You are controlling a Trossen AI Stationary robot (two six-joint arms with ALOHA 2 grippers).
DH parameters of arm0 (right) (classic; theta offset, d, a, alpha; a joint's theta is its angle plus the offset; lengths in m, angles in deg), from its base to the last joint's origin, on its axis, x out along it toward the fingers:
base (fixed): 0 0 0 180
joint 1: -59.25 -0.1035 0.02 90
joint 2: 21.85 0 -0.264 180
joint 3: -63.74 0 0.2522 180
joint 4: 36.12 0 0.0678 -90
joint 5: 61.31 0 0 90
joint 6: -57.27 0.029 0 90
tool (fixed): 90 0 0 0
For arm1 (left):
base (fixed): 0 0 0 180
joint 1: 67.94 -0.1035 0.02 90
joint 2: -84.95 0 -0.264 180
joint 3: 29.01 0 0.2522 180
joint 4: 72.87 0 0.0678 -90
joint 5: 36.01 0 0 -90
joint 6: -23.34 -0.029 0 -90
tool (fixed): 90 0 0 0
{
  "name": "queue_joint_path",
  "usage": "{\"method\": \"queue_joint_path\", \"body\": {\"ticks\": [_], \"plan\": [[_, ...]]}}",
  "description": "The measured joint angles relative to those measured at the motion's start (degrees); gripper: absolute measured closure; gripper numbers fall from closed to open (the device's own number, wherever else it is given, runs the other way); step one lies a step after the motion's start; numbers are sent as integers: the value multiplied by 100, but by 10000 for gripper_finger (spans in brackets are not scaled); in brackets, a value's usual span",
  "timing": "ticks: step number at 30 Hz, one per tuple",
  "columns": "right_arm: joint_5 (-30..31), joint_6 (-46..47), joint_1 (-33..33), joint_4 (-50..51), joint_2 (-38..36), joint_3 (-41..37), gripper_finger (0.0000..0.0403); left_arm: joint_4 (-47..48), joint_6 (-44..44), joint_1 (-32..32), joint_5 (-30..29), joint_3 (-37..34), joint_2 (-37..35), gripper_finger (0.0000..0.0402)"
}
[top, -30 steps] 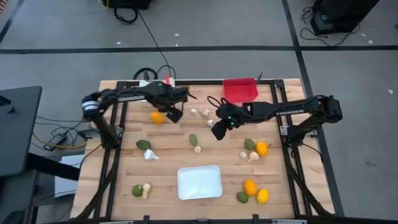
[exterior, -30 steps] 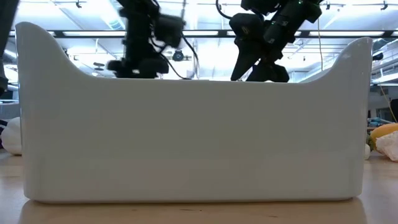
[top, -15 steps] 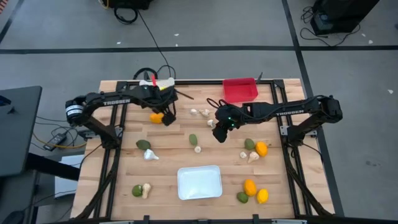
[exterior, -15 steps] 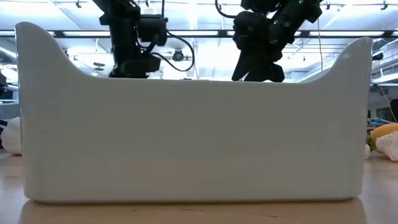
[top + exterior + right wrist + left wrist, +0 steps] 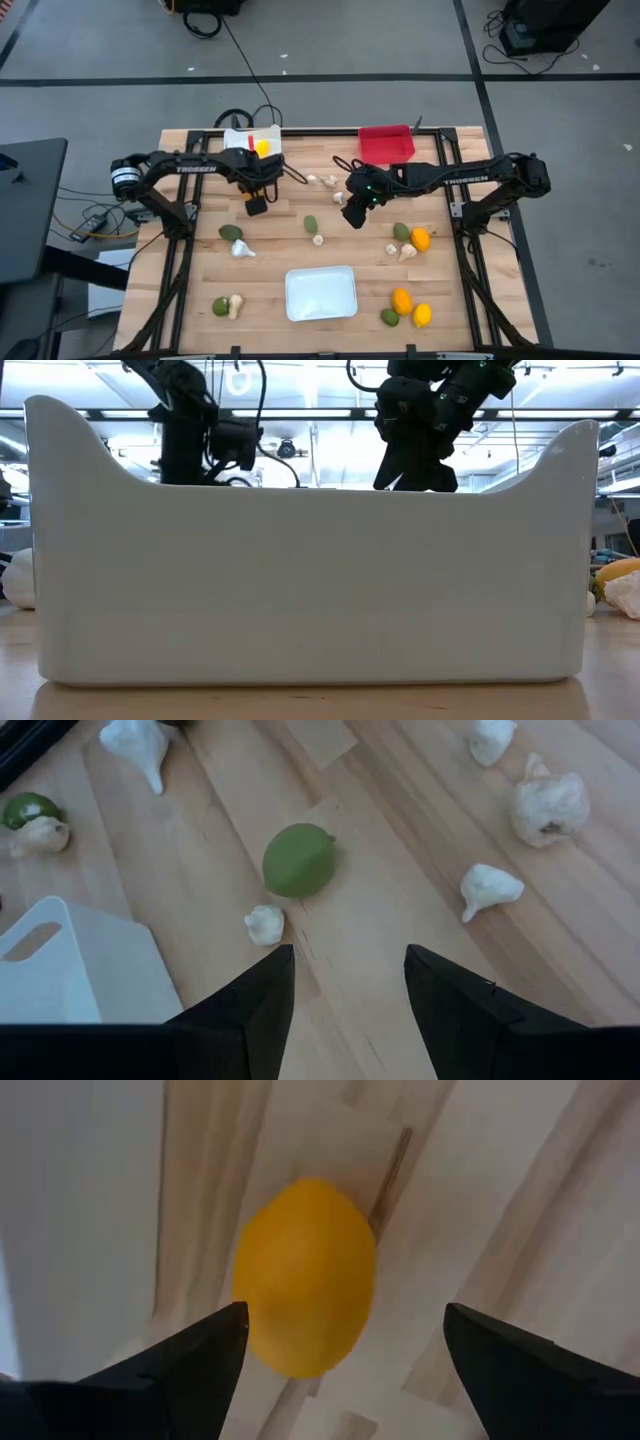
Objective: Sort produce into baskets
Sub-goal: Put the yellow lemon into the top white bin
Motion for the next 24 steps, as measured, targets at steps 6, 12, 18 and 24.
{"method": "queue_joint_path", "body": {"ticks": [6,12,18,24], "plan": [[42,151,0,-7,0,0,201,-650,-22,-48,-307,-497,2,61],[52,227,0,-42,0,0,201,-1529,-141,-48,-201,-972,2,78],[19,844,-90,-37,0,0,201,-1838,-119,-48,-196,-1152,7,132],[343,1140,-269,-37,0,0,203,-2121,-13,-48,-197,-1150,7,163]]}}
